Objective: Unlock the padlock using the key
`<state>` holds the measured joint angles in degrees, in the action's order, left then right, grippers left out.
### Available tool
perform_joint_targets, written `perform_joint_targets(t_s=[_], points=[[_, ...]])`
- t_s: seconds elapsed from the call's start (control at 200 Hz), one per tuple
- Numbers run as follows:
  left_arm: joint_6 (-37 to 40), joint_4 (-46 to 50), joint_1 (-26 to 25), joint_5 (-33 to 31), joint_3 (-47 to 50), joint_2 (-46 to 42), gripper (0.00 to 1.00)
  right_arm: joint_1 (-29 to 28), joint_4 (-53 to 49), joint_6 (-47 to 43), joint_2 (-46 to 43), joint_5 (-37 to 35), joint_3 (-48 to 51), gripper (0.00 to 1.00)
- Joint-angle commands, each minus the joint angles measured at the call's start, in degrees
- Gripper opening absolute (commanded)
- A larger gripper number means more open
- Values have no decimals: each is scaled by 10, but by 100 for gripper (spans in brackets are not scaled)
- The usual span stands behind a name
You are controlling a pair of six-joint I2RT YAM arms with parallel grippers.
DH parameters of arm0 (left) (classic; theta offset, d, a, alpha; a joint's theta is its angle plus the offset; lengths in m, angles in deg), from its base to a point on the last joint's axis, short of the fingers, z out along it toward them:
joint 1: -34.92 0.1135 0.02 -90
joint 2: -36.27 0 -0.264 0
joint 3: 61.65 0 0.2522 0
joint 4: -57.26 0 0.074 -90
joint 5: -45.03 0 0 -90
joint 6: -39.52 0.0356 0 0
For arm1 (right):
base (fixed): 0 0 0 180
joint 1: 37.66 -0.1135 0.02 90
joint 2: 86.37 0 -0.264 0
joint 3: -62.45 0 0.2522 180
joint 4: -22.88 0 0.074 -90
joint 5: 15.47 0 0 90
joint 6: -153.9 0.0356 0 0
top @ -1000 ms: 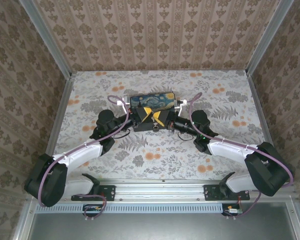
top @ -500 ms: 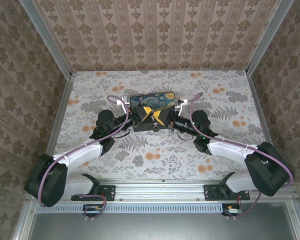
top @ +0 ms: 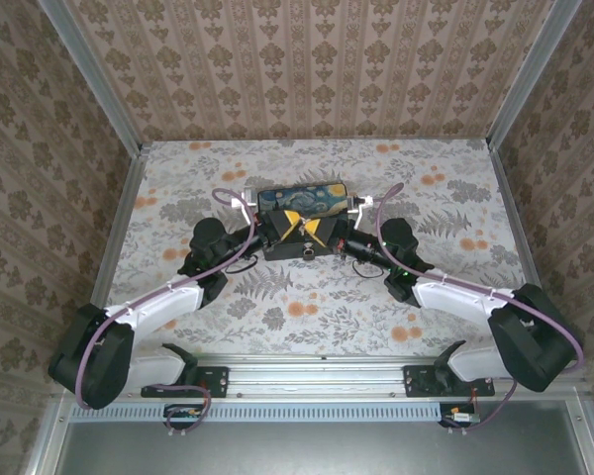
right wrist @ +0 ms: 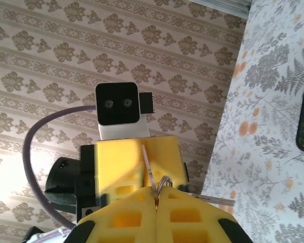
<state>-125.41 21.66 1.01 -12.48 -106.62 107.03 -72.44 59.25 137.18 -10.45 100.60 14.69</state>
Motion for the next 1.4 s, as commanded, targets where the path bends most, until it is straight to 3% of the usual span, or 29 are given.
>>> perform_joint_targets(t_s=[0.0,0.205,0.36,0.88,1.195,1.26,1.395], points=[[1,7,13,8,14,-9,28,-3,-50,-49,-35,-8,-1,1],[25,47,19,23,2,-25,41,-2,-71,-60,-35,-1,0,0],[38,59,12,36,-12,-17,43,-3,-64,-57,-25,5,-6,0],[55,57,-1,39,-26,3,27,-9,-100,-65,-13,21,-22,0],[56,55,-5,61,-29,12,0,-11,-89,-63,-9,19,-21,3],[58,56,-5,61,-28,12,0,-11,-89,-65,-9,21,-21,7],[65,61,-5,66,-31,11,0,-7,-111,-70,-26,-3,-10,27]])
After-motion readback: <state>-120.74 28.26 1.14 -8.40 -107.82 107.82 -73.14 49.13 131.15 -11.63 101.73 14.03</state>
